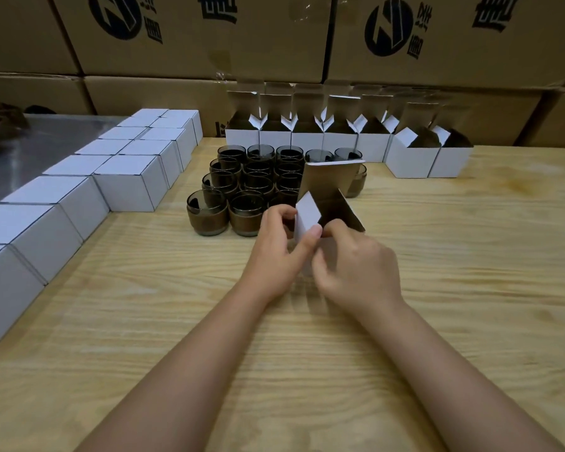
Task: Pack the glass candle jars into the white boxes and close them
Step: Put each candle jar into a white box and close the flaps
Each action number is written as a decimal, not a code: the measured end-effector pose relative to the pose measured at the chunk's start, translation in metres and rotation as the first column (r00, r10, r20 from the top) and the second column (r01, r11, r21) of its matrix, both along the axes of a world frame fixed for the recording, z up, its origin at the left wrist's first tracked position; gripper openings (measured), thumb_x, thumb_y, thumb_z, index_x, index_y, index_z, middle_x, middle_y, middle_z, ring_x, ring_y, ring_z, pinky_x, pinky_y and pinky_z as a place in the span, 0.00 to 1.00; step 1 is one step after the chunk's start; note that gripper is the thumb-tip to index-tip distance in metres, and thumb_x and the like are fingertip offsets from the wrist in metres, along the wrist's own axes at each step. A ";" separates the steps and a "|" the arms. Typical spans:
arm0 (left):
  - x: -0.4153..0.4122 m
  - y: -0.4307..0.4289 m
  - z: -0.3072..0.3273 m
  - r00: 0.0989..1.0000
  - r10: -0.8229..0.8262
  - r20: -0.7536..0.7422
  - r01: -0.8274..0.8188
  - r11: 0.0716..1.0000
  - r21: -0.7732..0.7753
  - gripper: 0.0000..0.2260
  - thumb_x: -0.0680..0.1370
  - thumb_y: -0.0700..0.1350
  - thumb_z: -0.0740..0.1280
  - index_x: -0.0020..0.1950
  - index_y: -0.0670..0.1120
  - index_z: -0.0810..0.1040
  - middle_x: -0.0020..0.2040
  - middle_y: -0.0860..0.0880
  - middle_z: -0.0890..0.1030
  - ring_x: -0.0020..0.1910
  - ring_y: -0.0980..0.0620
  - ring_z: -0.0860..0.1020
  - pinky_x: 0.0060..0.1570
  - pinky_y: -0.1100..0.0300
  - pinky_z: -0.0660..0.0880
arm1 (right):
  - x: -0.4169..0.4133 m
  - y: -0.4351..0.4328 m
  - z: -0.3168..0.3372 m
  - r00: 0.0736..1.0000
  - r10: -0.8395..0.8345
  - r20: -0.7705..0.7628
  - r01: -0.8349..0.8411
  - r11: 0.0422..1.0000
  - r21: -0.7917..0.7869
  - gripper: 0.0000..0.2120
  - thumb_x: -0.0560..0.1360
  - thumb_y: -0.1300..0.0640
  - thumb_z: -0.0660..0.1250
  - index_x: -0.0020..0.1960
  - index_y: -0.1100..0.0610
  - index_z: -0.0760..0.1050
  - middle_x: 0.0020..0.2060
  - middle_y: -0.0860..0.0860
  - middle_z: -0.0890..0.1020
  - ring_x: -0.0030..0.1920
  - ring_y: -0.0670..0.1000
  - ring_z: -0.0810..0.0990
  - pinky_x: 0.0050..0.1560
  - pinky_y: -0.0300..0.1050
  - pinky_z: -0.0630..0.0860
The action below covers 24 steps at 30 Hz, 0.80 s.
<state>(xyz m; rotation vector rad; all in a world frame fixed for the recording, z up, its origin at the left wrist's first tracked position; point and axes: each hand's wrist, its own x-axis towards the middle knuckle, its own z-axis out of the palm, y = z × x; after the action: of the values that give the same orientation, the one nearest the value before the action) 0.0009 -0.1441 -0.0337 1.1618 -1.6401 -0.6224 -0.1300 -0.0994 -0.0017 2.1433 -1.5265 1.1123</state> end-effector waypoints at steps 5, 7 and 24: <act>0.001 0.000 0.000 0.997 -0.045 -0.056 0.048 0.998 0.045 0.28 0.69 0.68 0.61 0.64 0.57 0.60 0.57 0.53 0.75 0.46 0.57 0.77 0.43 0.67 0.74 | -0.007 -0.005 -0.004 0.967 0.147 0.208 -0.101 0.971 -0.217 0.10 0.73 0.56 0.61 0.43 0.61 0.78 0.30 0.48 0.78 0.27 0.50 0.75 0.25 0.42 0.69; 0.001 0.001 0.000 0.998 -0.054 -0.035 0.055 0.998 0.032 0.27 0.70 0.67 0.59 0.64 0.58 0.60 0.57 0.52 0.75 0.46 0.56 0.77 0.42 0.69 0.73 | -0.016 -0.011 -0.006 0.905 0.222 0.364 -0.135 0.959 -0.248 0.10 0.74 0.58 0.61 0.48 0.63 0.78 0.38 0.48 0.74 0.37 0.47 0.72 0.38 0.43 0.71; 0.002 0.009 0.004 0.996 -0.084 0.026 0.084 0.996 0.012 0.23 0.72 0.65 0.51 0.64 0.58 0.63 0.55 0.51 0.77 0.50 0.54 0.78 0.44 0.48 0.77 | -0.050 -0.041 -0.018 0.253 0.149 0.956 -0.518 0.855 0.004 0.12 0.68 0.61 0.59 0.30 0.50 0.73 0.38 0.47 0.80 0.43 0.44 0.78 0.47 0.40 0.72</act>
<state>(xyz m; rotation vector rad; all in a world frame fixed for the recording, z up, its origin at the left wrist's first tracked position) 0.0030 -0.1355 -0.0292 1.1179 -1.7173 -0.6720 -0.1796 -0.1406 -0.0196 2.1170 -1.6947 2.8782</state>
